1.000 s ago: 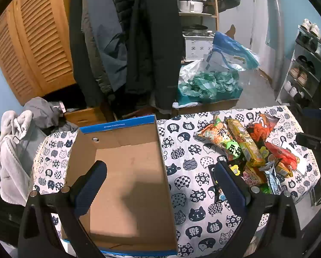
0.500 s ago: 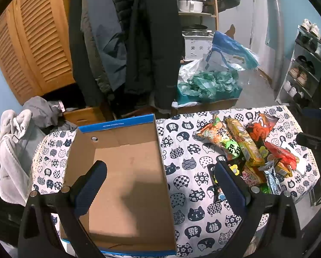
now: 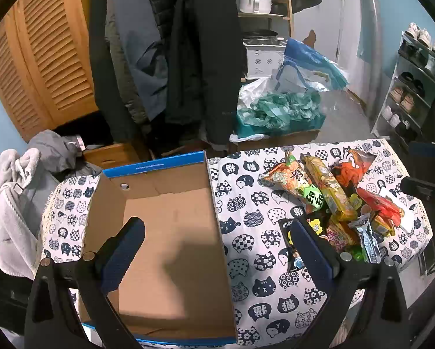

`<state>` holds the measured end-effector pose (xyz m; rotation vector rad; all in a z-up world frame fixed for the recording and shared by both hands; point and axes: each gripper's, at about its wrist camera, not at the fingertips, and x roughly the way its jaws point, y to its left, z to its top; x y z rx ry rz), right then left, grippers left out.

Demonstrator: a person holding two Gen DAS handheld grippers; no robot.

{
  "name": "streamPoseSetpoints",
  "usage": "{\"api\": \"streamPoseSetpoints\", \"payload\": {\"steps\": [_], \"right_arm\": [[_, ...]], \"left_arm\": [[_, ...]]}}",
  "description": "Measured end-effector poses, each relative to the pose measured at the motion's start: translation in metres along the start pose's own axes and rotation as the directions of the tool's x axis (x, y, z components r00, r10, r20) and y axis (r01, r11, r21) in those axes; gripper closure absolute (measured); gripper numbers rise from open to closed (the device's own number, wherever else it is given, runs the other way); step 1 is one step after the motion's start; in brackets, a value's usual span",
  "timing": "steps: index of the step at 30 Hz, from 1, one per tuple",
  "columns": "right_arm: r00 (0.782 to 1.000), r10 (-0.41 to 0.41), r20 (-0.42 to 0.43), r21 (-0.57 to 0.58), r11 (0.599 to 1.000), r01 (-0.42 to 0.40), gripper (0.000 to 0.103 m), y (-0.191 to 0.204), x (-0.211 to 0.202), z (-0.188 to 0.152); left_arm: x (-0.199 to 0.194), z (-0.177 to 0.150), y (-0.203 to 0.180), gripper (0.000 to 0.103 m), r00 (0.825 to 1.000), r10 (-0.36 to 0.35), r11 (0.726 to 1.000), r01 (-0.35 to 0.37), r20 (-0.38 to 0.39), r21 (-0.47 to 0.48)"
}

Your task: Organize snacks

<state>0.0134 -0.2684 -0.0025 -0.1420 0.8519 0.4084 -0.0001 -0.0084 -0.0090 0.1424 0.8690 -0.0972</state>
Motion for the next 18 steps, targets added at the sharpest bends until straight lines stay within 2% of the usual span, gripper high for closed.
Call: {"api": "streamPoseSetpoints", "payload": {"steps": [18], "right_arm": [[1.000, 0.002, 0.000, 0.001, 1.000, -0.002, 0.003, 0.0026, 0.0006, -0.0028]], "left_arm": [[0.0032, -0.0028, -0.0010, 0.001, 1.000, 0.001, 1.000, -0.001, -0.016, 0.009]]}}
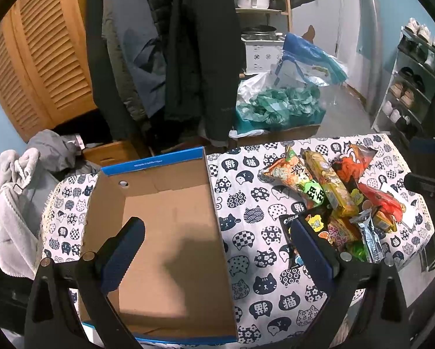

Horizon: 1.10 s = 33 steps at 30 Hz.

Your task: Organize snacks

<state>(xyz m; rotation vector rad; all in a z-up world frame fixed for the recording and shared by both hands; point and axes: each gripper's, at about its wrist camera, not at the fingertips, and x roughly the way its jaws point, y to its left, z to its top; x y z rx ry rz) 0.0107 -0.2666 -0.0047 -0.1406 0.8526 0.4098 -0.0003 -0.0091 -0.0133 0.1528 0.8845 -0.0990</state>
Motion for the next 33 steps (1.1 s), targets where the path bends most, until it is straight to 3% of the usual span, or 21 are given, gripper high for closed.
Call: {"api": "streamPoseSetpoints", "payload": {"steps": [33], "right_arm": [[1.000, -0.001, -0.007, -0.003, 1.000, 0.001, 0.003, 0.0007, 0.0030, -0.0076]], "left_arm": [[0.0030, -0.0023, -0.0089, 0.002, 1.000, -0.011, 1.000, 0.011, -0.007, 0.014]]}}
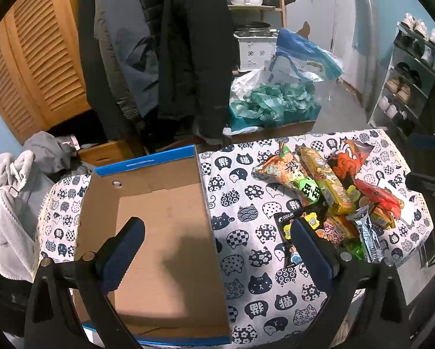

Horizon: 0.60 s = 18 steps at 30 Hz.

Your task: Organize snacks

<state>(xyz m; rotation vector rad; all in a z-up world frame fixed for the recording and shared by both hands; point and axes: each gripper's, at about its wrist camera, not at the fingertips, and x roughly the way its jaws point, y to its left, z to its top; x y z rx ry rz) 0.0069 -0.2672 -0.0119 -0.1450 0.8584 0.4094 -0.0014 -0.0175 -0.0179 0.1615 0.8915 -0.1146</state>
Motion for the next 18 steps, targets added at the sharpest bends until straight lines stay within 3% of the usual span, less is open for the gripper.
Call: {"api": "streamPoseSetpoints", "payload": {"steps": [18], "right_arm": [[1.000, -0.007, 0.016, 0.020, 1.000, 0.007, 0.003, -0.020, -0.018, -0.006]], "left_arm": [[0.010, 0.009, -0.020, 0.001, 0.999, -0.005, 1.000, 0.006, -0.033, 0.025]]}}
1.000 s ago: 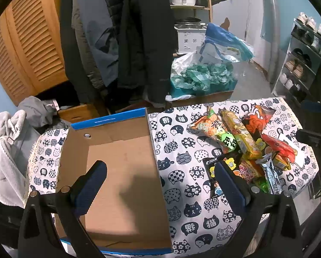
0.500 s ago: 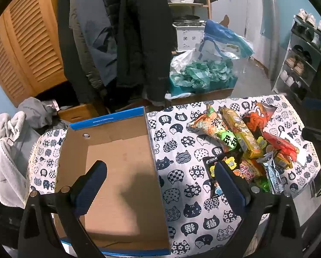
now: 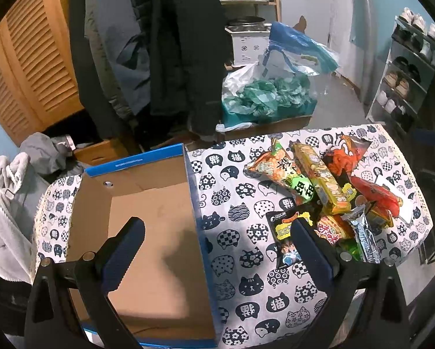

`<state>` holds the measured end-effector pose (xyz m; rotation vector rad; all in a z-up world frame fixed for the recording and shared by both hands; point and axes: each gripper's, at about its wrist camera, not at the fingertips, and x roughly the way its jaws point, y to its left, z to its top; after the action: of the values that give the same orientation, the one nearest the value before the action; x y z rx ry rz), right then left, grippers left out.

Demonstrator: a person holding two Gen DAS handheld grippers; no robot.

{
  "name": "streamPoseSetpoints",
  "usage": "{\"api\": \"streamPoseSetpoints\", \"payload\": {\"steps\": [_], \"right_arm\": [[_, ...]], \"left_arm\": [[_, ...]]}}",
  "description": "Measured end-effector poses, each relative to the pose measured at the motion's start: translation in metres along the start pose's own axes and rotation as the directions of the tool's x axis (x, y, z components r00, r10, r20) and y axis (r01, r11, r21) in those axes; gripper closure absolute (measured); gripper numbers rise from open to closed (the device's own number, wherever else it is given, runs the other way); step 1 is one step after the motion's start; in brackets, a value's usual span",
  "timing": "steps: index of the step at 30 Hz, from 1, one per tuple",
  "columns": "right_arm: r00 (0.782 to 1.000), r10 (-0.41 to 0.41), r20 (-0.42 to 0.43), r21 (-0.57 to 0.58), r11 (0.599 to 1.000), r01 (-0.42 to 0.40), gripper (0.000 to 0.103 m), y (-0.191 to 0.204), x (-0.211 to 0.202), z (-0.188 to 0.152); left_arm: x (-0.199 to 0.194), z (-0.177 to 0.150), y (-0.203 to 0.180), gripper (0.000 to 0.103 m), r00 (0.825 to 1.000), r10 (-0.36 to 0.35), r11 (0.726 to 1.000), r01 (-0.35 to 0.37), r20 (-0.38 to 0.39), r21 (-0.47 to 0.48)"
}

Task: Organize snacks
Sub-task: 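Grasp the black chip bag with the left tool while the right tool grasps the red-orange bag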

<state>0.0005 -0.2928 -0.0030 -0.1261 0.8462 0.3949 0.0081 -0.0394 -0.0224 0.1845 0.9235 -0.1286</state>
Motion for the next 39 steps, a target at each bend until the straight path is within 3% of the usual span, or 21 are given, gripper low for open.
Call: {"api": "streamPoseSetpoints", "payload": {"steps": [5, 11, 20, 26, 30, 35, 39], "right_arm": [[1.000, -0.003, -0.017, 0.008, 1.000, 0.004, 0.003, -0.010, 0.001, -0.002], [0.998, -0.028, -0.055, 0.021, 0.999, 0.029, 0.003, -0.026, 0.007, -0.009], [0.992, -0.050, -0.114, 0.048, 0.997, 0.056, 0.003, -0.059, 0.021, -0.023], [0.984, -0.062, -0.168, 0.040, 0.997, 0.070, 0.003, -0.085, 0.039, -0.032], [0.972, -0.021, -0.235, 0.069, 0.997, 0.038, 0.003, -0.102, 0.060, -0.046], [0.941, 0.034, -0.336, 0.093, 0.996, -0.003, 0.003, -0.114, 0.094, -0.068], [0.914, 0.044, -0.403, 0.072, 0.997, -0.016, 0.003, -0.114, 0.116, -0.084]], "left_arm": [[0.010, 0.002, -0.007, 0.002, 0.999, -0.027, 1.000, 0.027, -0.035, 0.001], [0.038, 0.005, -0.021, 0.002, 0.987, -0.089, 0.996, 0.088, -0.131, -0.020], [0.102, -0.002, -0.058, 0.002, 0.923, -0.208, 0.978, 0.184, -0.325, -0.103], [0.136, -0.007, -0.068, 0.002, 0.887, -0.231, 0.970, 0.175, -0.400, -0.170], [0.148, -0.008, -0.072, 0.002, 0.881, -0.223, 0.971, 0.163, -0.417, -0.175], [0.163, -0.012, -0.079, 0.002, 0.874, -0.207, 0.975, 0.150, -0.439, -0.162], [0.174, -0.016, -0.087, 0.002, 0.853, -0.223, 0.973, 0.167, -0.471, -0.159]]}}
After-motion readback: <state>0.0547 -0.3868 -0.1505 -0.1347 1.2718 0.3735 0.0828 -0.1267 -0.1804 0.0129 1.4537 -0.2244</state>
